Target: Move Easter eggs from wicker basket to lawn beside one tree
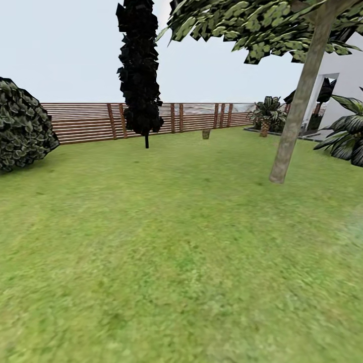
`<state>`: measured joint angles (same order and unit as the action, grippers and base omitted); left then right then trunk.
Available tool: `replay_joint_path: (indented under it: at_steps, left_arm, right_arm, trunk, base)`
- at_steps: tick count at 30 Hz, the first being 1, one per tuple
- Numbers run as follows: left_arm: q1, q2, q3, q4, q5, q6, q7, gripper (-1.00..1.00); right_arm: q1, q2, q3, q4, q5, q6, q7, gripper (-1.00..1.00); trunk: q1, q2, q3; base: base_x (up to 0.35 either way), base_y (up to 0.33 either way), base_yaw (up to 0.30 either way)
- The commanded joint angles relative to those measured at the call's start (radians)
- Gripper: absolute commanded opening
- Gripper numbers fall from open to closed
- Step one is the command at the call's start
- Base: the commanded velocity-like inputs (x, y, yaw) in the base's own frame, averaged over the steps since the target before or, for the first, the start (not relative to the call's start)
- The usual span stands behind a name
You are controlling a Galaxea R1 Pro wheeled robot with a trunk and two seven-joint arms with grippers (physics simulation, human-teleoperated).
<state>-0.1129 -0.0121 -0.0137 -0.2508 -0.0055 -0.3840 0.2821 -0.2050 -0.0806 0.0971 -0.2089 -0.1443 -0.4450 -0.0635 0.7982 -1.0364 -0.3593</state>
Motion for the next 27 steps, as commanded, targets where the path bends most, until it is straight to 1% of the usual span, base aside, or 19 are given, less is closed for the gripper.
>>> replay_joint_path:
  at_steps: [1,27]
  left_arm:
    - [-0.001,0.000,-0.002,0.001,-0.001,-0.003,0.005,1.00]
    - [-0.001,-0.001,-0.002,0.001,-0.001,-0.003,0.004,1.00]
  right_arm:
    - [-0.001,-0.001,0.009,0.000,-0.009,-0.003,-0.004,1.00]
    - [-0.001,0.000,0.009,0.002,-0.009,-0.003,-0.004,1.00]
  trunk:
    - [0.001,-0.001,-0.001]
    - [0.001,-0.001,-0.001]
  base:
    - [0.335,0.000,0.000]
    - [0.335,0.000,0.000]
